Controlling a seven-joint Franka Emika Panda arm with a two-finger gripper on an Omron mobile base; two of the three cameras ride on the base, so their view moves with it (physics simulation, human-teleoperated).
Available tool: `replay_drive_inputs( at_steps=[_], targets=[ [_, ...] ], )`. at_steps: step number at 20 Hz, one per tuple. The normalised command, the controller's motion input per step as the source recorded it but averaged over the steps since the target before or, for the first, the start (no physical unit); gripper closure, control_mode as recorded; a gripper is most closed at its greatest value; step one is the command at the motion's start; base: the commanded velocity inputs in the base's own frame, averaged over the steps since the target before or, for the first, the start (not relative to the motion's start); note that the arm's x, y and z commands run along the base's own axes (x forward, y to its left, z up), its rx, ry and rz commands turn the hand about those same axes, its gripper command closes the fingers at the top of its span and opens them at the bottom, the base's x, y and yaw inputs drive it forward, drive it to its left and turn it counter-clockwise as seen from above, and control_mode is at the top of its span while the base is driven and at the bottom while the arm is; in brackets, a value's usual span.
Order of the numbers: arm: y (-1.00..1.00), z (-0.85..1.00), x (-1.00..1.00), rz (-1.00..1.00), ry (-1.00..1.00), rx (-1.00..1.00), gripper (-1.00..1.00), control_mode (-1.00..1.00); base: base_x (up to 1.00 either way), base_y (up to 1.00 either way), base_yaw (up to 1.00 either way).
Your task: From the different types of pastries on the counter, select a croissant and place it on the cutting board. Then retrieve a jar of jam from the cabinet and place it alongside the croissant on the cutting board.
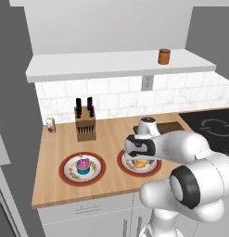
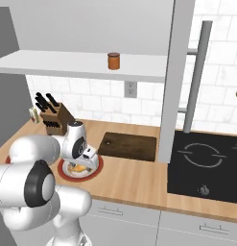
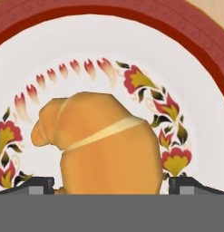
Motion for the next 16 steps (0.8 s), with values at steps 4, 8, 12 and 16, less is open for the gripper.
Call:
replay_drive_inputs(
  at_steps=[4,8,12,16],
  targets=[
    [0.00,-0.07,0.00,0.00,0.00,0.00,-1.00,-1.00,0.00,0.00,0.00],
    [0.00,-0.01,0.00,0.00,0.00,0.00,-1.00,-1.00,0.00,0.00,0.00],
    [0.00,-0.11,0.00,0.00,0.00,0.00,1.00,-1.00,0.00,0.00,0.00],
    [0.00,0.06,0.00,0.00,-0.05,0.00,1.00,-1.00,0.00,0.00,0.00]
  ],
)
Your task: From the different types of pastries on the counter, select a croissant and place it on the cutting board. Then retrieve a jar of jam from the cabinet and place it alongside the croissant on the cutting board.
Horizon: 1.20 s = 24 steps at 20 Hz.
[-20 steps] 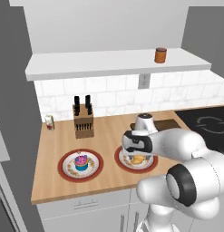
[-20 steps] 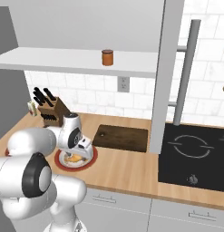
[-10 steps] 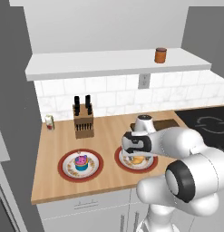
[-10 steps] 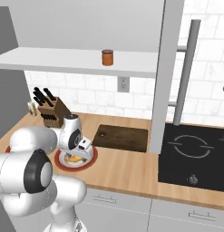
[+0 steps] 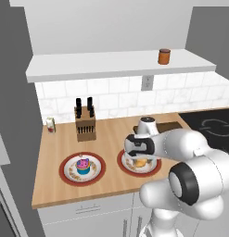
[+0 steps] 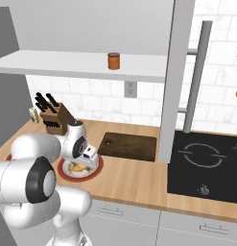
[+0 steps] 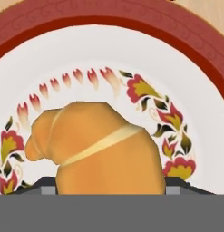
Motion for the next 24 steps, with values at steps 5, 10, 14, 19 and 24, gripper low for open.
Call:
replay_drive_inputs(
  at_steps=[5,10,14,19,24],
  targets=[
    [0.00,0.53,0.00,0.00,-0.18,0.00,1.00,-1.00,0.00,0.00,0.00],
    [-0.16,0.81,0.41,0.00,-0.16,0.00,1.00,-1.00,0.00,0.00,0.00],
    [-0.26,0.56,0.90,0.00,-0.12,0.00,1.00,-1.00,0.00,0.00,0.00],
    [-0.29,0.41,0.97,0.00,-0.09,0.00,1.00,-1.00,0.00,0.00,0.00],
    [-0.56,0.06,0.52,-0.01,0.00,0.00,1.00,-1.00,0.00,0.00,0.00]
  ],
)
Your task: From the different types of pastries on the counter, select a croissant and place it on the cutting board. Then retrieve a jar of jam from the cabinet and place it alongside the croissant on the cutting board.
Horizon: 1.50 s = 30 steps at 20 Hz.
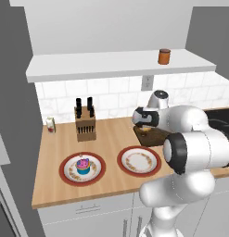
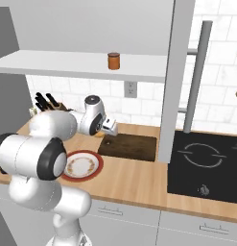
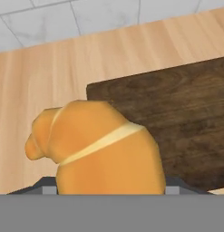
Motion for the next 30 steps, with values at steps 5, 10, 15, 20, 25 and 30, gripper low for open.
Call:
replay_drive_inputs(
  at_steps=[5,10,15,20,25,30],
  targets=[
    [-0.34,-0.04,0.38,0.00,-0.01,0.00,1.00,-1.00,0.00,0.00,0.00],
    [0.00,-0.31,0.43,0.00,0.00,0.00,1.00,-1.00,0.00,0.00,0.00],
    [-0.11,-0.42,0.10,0.00,0.00,0.00,1.00,-1.00,0.00,0.00,0.00],
    [-0.20,-0.24,0.00,0.00,0.00,0.00,1.00,-1.00,0.00,0.00,0.00],
    [-0.12,-0.23,0.00,0.00,0.00,0.00,1.00,-1.00,0.00,0.00,0.00],
    [-0.02,-0.08,0.00,0.00,0.00,0.00,-1.00,-1.00,0.00,0.00,0.00]
  ],
)
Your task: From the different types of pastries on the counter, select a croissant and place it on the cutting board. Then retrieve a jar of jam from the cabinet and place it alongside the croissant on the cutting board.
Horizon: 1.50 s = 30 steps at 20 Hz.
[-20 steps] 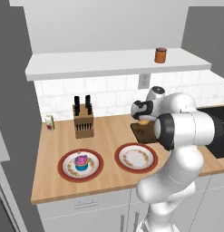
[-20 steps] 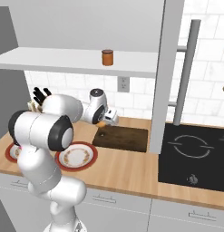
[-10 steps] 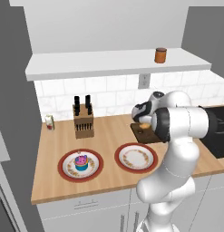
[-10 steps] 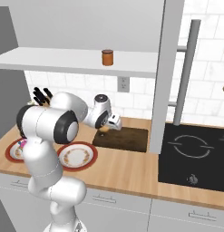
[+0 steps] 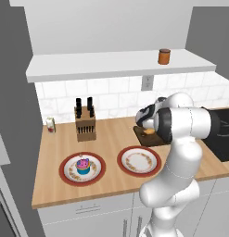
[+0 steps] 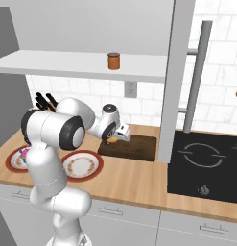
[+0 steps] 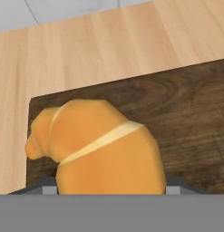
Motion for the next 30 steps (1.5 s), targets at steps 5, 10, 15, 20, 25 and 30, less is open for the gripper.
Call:
replay_drive_inputs(
  at_steps=[5,10,15,20,25,30],
  targets=[
    [-0.03,0.01,0.00,0.00,0.00,0.03,-1.00,-1.00,0.00,0.00,0.00],
    [0.00,0.08,0.00,0.00,0.00,0.02,-1.00,-1.00,0.00,0.00,0.00],
    [0.00,0.77,0.00,0.00,-0.13,0.01,-1.00,-1.00,0.00,0.00,0.00],
    [-0.03,0.67,-0.28,0.00,-0.24,0.00,-1.00,-1.00,0.00,0.00,0.00],
    [-0.05,0.09,-0.73,0.00,-0.14,0.00,-1.00,-1.00,0.00,0.00,0.00],
    [-0.01,0.39,-0.57,0.00,-0.25,0.00,-1.00,-1.00,0.00,0.00,0.00]
  ],
)
